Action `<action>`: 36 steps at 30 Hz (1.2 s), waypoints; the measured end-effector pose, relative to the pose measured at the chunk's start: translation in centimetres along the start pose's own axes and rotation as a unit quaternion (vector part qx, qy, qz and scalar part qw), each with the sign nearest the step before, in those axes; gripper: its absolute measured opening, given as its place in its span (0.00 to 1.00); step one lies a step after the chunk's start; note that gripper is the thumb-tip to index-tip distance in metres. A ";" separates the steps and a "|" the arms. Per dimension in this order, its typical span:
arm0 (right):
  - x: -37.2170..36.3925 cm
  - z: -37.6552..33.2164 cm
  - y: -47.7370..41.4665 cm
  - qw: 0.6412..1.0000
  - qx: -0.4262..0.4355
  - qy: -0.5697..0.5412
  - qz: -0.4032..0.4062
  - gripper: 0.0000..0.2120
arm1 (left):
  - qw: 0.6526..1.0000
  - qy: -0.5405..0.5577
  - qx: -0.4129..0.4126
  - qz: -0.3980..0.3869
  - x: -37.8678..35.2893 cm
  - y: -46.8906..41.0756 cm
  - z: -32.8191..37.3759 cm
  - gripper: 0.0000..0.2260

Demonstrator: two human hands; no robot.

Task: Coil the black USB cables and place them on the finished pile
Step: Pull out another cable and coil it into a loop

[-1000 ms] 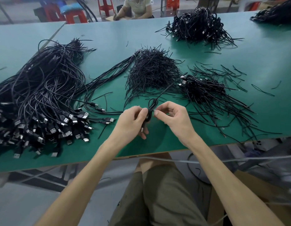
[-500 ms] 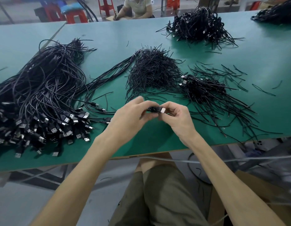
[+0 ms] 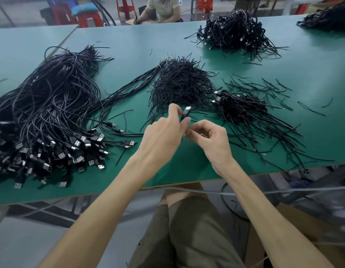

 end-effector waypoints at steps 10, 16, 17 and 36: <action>0.4 0.1 0.0 0.999 0.015 0.001 0.051 0.07 | 0.925 0.304 0.052 -0.222 0.4 0.0 -1.6 0.17; 0.5 0.2 0.1 0.999 0.001 0.006 0.041 0.06 | 0.983 0.048 -0.006 -0.178 0.5 0.0 -1.1 0.15; 0.3 0.2 0.1 0.999 -0.001 0.011 0.040 0.06 | 0.987 0.029 -0.004 -0.159 0.4 0.0 -1.1 0.19; -1.0 -1.8 1.2 0.947 0.189 0.241 0.096 0.05 | 0.574 0.692 0.363 -0.245 -1.5 0.8 -1.5 0.18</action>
Point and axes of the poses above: each hand's wrist, its own y-axis away from the middle knuckle, its own x-axis out of the back of the hand, z = x × y, the point moved 2 cm from there along -y, towards the middle knuckle, and after that the axes turned 4 degrees about y, right-handed, at the moved point
